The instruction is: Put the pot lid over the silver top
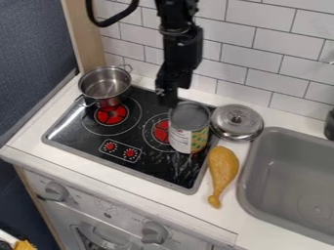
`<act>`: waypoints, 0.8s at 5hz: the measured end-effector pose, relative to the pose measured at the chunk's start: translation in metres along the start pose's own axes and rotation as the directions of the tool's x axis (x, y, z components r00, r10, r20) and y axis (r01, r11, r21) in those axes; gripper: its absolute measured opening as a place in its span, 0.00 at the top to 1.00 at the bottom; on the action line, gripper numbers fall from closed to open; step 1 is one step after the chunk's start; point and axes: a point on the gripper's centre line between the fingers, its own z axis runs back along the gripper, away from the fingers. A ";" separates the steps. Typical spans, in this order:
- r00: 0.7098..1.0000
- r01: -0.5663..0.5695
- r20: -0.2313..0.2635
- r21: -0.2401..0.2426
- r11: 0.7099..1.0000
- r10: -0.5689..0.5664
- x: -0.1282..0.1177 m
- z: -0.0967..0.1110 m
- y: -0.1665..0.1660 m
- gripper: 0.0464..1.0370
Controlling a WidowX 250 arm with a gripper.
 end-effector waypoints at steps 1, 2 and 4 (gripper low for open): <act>1.000 0.029 -0.005 0.086 0.996 -0.029 0.027 0.012 0.020 0.04; 0.997 0.069 0.024 0.108 0.992 -0.072 0.048 0.001 0.040 0.04; 0.991 0.127 0.028 0.085 0.988 -0.130 0.073 -0.031 0.060 0.04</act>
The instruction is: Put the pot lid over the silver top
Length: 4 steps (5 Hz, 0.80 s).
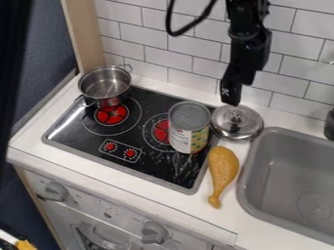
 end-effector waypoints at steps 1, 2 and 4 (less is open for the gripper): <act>1.000 0.022 -0.002 -0.032 0.999 -0.022 -0.002 -0.021 0.002 0.04; 1.000 0.011 -0.021 -0.051 0.999 -0.012 -0.004 -0.033 0.002 0.04; 0.998 0.053 0.022 -0.059 0.997 -0.052 0.001 -0.052 0.007 0.04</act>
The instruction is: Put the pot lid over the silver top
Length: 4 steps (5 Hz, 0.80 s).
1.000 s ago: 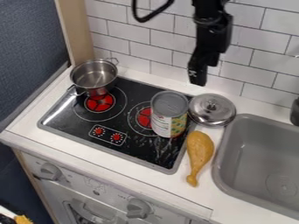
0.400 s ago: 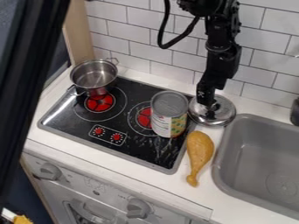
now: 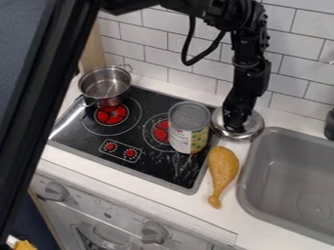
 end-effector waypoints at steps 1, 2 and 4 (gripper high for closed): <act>1.000 0.006 0.013 0.004 1.000 -0.006 0.002 0.000 0.001 0.09; 1.000 0.001 0.011 0.007 1.000 -0.001 0.002 -0.001 0.000 0.36; 1.000 0.003 0.003 0.015 1.000 -0.003 0.002 0.001 0.000 0.76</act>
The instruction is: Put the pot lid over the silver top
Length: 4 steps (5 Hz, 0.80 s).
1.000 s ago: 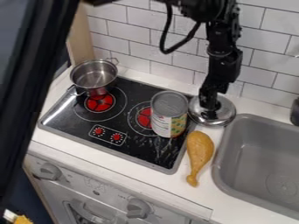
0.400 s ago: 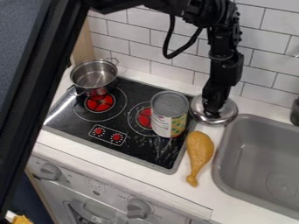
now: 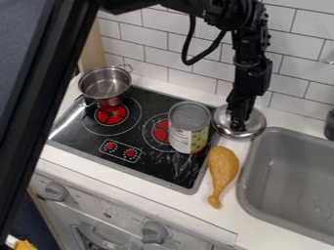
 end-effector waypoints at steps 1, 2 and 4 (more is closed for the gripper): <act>1.000 -0.005 0.000 0.002 1.000 0.005 0.000 0.001 -0.001 0.76; 1.000 0.002 0.005 0.008 1.000 -0.002 0.001 0.002 -0.004 0.76; 0.999 0.048 0.010 0.128 0.991 -0.050 0.011 0.038 -0.008 0.76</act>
